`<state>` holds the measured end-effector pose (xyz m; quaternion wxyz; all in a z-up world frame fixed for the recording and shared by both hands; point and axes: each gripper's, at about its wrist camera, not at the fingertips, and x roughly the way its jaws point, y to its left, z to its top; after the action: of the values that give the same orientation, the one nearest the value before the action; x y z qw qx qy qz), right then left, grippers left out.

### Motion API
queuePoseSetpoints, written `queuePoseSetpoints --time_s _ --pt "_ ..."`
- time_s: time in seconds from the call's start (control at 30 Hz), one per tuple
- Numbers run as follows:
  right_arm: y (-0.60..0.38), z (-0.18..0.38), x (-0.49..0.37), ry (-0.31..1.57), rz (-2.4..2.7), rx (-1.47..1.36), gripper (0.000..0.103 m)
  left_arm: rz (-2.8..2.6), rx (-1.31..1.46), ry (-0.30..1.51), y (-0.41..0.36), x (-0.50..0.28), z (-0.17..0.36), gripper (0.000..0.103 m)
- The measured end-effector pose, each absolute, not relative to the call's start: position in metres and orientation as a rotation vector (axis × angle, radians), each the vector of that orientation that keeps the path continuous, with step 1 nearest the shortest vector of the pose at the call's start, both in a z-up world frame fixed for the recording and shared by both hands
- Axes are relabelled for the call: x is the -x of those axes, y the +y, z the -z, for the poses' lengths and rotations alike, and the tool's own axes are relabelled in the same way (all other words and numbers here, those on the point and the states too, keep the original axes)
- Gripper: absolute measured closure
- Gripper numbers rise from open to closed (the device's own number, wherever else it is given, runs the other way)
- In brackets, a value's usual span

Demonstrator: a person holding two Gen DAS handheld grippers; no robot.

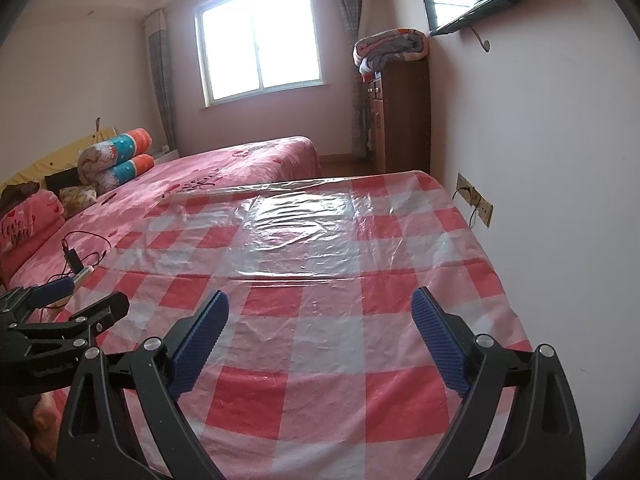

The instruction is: Collect trash

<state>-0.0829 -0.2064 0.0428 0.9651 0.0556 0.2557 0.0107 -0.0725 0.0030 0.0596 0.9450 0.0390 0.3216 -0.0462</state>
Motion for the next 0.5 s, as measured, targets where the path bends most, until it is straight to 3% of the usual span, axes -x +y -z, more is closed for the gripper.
queuePoseSetpoints --time_s 0.5 --pt "-0.197 -0.032 0.073 0.565 -0.024 -0.092 0.011 0.096 -0.065 0.687 0.006 0.064 -0.042 0.004"
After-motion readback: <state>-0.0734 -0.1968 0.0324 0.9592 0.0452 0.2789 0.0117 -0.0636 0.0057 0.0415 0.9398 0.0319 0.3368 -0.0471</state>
